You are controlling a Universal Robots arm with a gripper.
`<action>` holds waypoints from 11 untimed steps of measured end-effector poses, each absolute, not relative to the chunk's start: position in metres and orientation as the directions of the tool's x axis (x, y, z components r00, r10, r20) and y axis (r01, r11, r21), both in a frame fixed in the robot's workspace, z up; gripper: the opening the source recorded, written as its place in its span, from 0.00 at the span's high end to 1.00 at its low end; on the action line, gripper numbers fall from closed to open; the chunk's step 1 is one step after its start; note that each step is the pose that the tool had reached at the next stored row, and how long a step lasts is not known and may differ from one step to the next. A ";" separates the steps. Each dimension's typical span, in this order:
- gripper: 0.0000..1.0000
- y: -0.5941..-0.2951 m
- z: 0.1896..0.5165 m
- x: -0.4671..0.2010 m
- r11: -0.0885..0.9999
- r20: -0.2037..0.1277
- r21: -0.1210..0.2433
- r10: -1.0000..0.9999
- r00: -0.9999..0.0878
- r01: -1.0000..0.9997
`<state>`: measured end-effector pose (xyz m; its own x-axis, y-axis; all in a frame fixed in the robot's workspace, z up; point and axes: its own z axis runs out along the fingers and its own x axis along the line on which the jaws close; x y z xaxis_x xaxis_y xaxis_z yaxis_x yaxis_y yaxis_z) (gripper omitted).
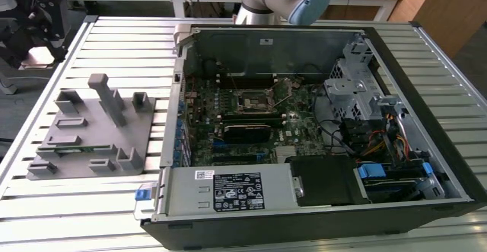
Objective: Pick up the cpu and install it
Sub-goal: 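Pick up the cpu and move it towards the insertion slot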
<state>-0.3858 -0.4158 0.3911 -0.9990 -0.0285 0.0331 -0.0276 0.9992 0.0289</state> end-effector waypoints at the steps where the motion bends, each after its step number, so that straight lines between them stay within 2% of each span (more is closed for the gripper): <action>1: 0.46 -0.416 0.391 -0.384 0.999 0.033 0.029 -0.029 -0.999 -0.028; 11: 0.46 -0.416 0.391 -0.368 0.999 0.033 0.029 -0.029 -0.999 -0.028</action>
